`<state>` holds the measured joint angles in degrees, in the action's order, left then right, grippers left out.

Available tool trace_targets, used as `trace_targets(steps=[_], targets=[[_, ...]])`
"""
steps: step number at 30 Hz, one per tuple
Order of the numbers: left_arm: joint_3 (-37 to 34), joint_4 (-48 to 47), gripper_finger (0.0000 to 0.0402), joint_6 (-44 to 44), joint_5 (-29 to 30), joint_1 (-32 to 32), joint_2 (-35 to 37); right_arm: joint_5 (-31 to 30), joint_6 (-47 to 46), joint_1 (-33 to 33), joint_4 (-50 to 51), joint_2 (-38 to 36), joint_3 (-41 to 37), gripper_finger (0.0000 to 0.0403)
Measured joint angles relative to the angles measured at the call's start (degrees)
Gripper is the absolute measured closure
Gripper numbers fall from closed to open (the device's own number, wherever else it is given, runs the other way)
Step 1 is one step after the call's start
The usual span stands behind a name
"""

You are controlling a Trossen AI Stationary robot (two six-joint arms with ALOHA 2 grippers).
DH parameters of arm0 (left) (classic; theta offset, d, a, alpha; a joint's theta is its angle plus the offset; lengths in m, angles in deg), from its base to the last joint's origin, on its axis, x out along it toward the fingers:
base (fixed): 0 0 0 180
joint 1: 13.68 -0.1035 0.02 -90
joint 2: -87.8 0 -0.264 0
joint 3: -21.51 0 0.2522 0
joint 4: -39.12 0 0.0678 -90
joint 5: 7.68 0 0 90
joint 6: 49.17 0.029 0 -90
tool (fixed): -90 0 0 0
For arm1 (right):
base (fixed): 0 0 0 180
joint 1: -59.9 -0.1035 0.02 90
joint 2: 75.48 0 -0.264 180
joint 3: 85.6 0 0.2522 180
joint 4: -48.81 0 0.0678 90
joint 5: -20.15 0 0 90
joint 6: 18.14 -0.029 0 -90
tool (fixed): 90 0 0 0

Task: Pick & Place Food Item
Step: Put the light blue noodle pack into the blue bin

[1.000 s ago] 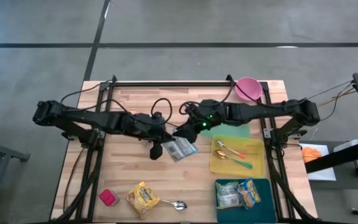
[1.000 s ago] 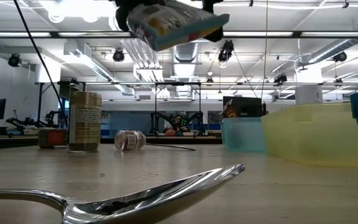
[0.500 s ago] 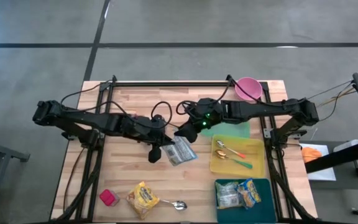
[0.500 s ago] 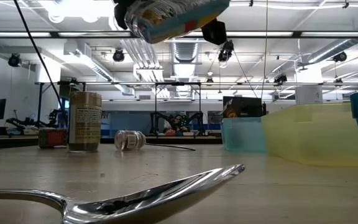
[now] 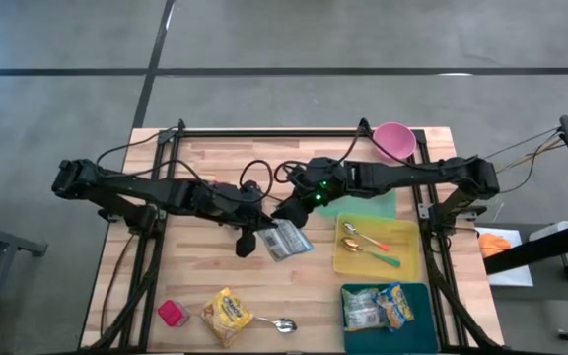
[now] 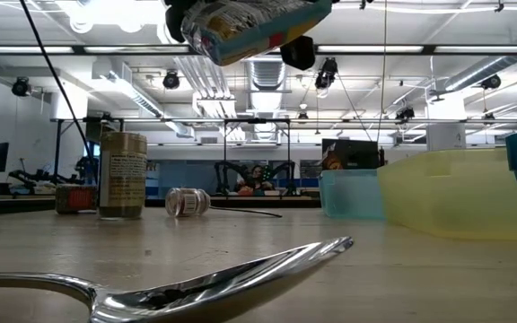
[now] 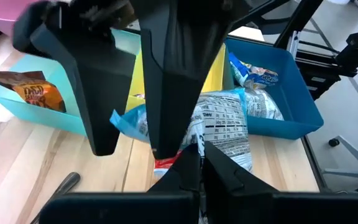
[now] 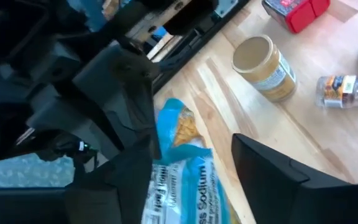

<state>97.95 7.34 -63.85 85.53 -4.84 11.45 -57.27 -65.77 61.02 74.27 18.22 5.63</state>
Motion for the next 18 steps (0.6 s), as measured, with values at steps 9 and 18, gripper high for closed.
trace_targets(steps=[9, 18], targets=[[0.0, -0.06, 0.04, -0.08, 0.02, 0.0, 0.0, 1.37, 2.24, 0.0, -0.08, -0.32, 0.0, 0.0344], [0.0, -0.06, 0.04, -0.11, 0.18, 0.0, 0.0, 2.45, 4.34, -0.11, -0.07, -0.37, 0.0, 0.0394]])
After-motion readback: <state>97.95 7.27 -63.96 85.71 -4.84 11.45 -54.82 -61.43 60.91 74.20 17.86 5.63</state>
